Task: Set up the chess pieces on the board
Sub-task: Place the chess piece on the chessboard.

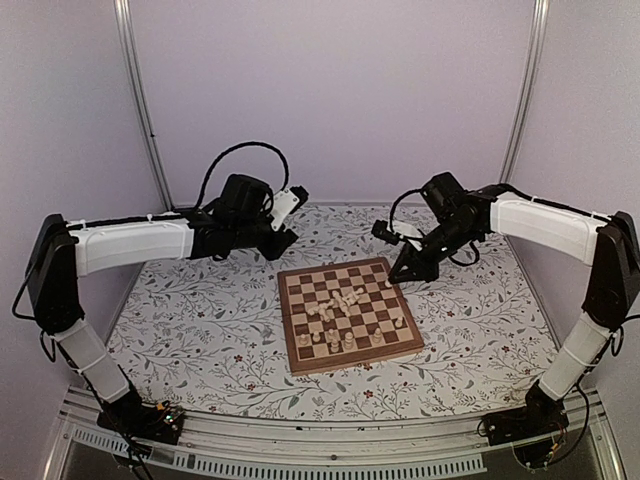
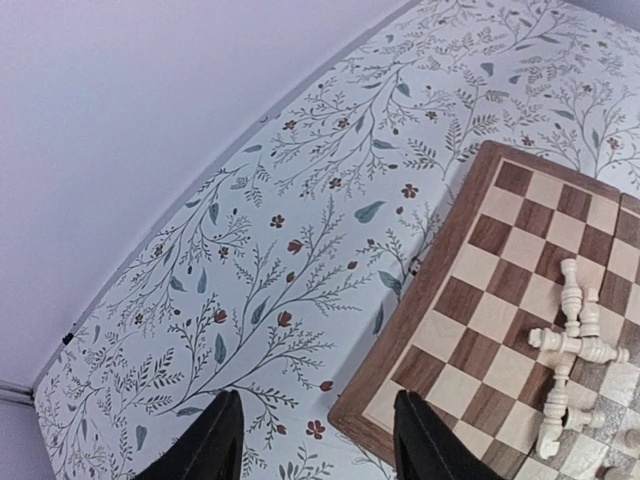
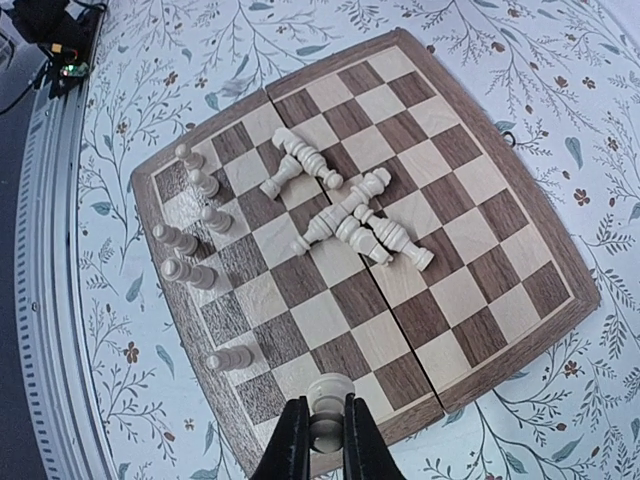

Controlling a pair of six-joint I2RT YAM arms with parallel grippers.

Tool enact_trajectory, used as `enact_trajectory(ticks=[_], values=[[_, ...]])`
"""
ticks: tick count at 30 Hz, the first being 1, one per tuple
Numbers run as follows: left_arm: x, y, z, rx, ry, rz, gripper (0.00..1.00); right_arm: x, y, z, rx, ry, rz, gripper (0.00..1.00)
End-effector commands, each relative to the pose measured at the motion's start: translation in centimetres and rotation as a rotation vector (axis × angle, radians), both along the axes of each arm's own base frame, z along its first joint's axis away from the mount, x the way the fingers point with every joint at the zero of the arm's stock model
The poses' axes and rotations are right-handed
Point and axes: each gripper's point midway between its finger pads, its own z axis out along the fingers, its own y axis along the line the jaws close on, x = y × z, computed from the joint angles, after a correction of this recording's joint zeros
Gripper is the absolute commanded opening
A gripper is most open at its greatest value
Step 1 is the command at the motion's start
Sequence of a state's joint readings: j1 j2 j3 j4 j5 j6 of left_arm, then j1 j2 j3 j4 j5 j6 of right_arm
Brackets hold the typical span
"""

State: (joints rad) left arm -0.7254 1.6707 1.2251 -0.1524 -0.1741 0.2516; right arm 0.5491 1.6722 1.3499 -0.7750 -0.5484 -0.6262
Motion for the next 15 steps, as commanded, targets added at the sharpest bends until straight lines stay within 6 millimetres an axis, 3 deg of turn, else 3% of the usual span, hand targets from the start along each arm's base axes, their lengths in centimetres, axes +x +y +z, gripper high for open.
enact_trajectory(ticks=[1, 8, 15], values=[[1.0, 0.6, 2.1, -0.074, -0.059, 0.045, 0.52, -1.8, -0.2, -1.3, -0.106, -0.050, 0.077, 0.03], [0.4, 0.7, 1.7, -0.077, -0.038, 0.039, 0.52, -3.2, 0.6, -4.1, -0.197, -0.042, 0.126, 0.03], [0.1, 0.6, 2.1, -0.086, -0.038, 0.030, 0.53, -3.3, 0.8, -6.4, -0.262, -0.025, 0.135, 0.03]])
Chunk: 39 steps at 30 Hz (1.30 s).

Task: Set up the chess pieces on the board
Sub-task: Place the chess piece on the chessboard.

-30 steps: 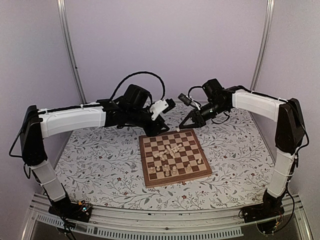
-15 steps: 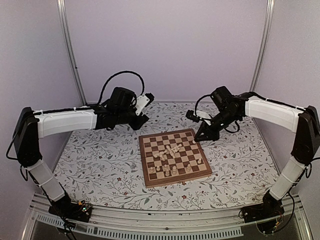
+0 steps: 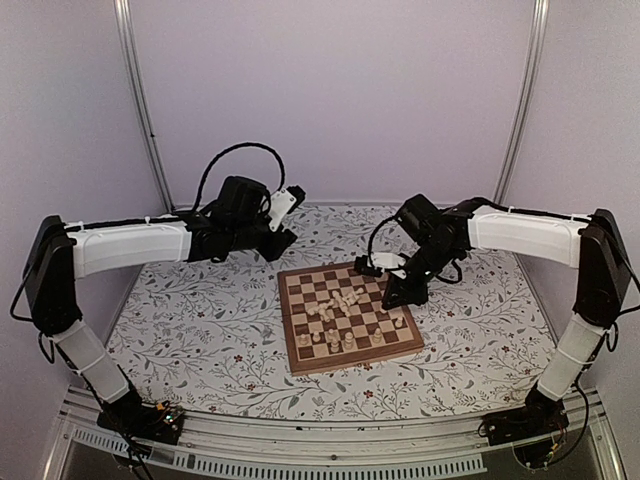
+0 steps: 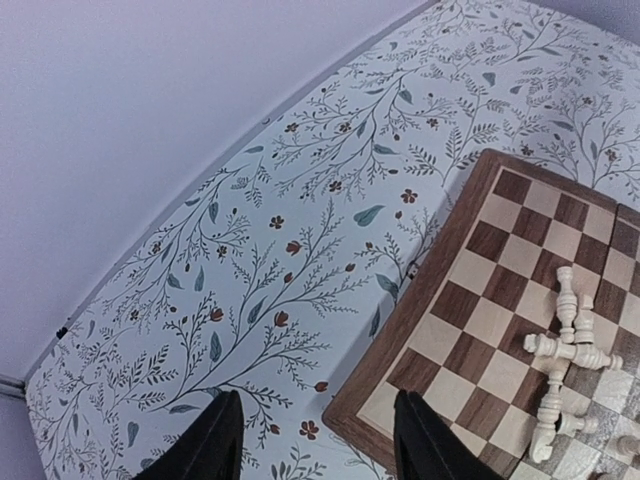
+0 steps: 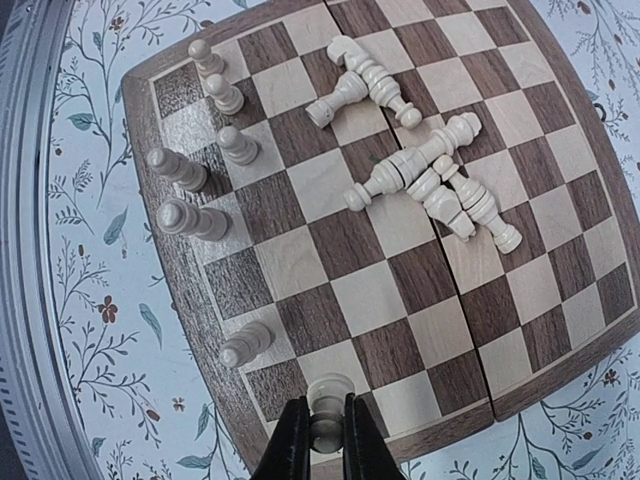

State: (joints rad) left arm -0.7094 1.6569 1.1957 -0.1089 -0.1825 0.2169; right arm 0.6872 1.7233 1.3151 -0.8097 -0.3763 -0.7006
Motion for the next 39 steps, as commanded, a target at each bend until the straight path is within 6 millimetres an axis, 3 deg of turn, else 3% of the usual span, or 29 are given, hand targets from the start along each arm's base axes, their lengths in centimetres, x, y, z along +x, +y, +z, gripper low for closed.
enact_trajectory(ticks=[1, 13, 39], values=[[-0.4, -0.2, 1.9, -0.045, -0.028, -0.012, 0.53, -0.1, -0.4, -2.1, -0.071, 0.013, 0.004, 0.03], [-0.5, -0.2, 1.9, -0.038, -0.021, -0.014, 0.53, -0.7, -0.5, -5.0, -0.149, 0.042, 0.017, 0.04], [-1.0, -0.6, 1.6, -0.022, -0.015, -0.032, 0.54, -1.7, -1.1, -6.6, -0.218, 0.077, 0.032, 0.07]])
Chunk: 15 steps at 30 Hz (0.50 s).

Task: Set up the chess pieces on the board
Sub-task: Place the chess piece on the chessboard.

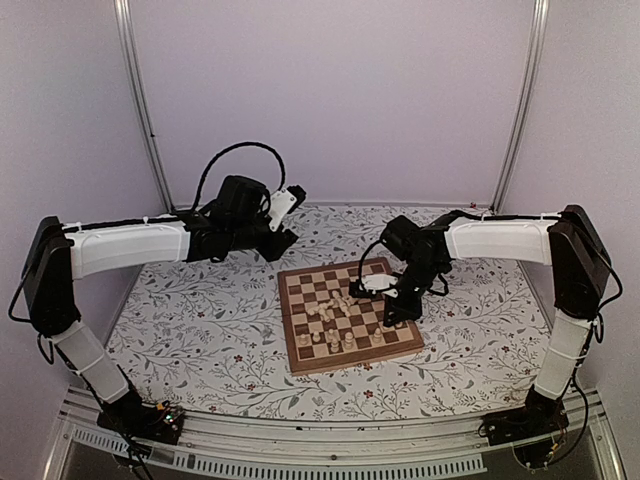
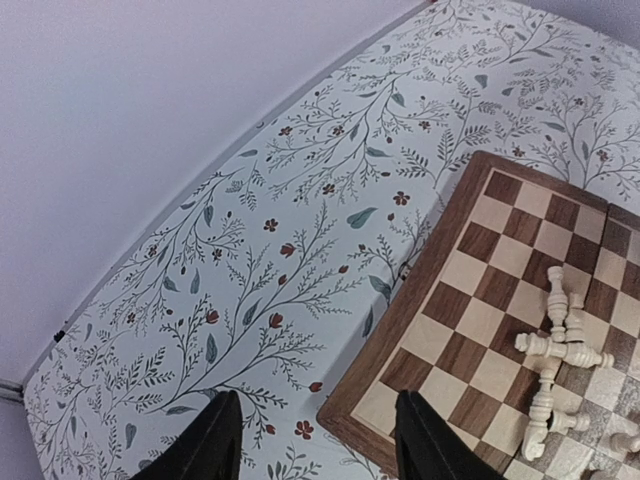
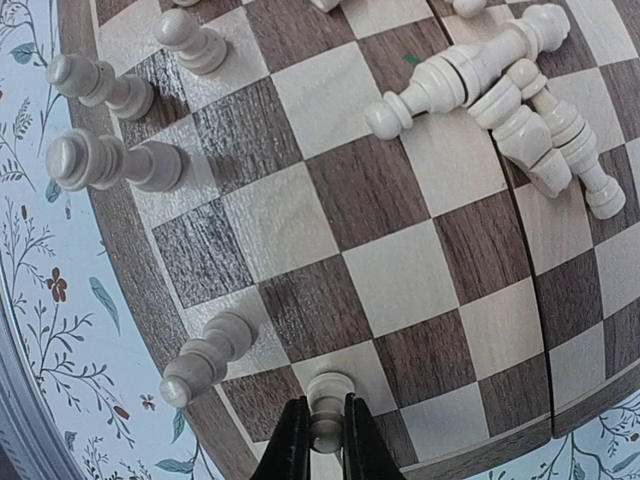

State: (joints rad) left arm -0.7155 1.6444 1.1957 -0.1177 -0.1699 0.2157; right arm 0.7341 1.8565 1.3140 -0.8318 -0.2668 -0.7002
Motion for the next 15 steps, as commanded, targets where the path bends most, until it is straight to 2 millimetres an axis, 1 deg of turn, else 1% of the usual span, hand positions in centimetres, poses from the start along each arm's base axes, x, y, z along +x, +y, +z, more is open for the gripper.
enact_trajectory(ticks=[1, 7, 15], values=[[-0.59, -0.36, 1.25, -0.015, -0.017, -0.016, 0.54, -0.86, -0.48, -0.96, -0.034, 0.027, 0.013, 0.08], [-0.83, -0.54, 1.18, -0.011, -0.014, -0.022, 0.54, -0.81, -0.20, -1.14, -0.029, 0.027, 0.004, 0.17], [-1.10, -0.79, 1.04, -0.005, -0.012, -0.032, 0.54, -0.79, 0.01, -1.36, -0.030, 0.028, -0.007, 0.20]])
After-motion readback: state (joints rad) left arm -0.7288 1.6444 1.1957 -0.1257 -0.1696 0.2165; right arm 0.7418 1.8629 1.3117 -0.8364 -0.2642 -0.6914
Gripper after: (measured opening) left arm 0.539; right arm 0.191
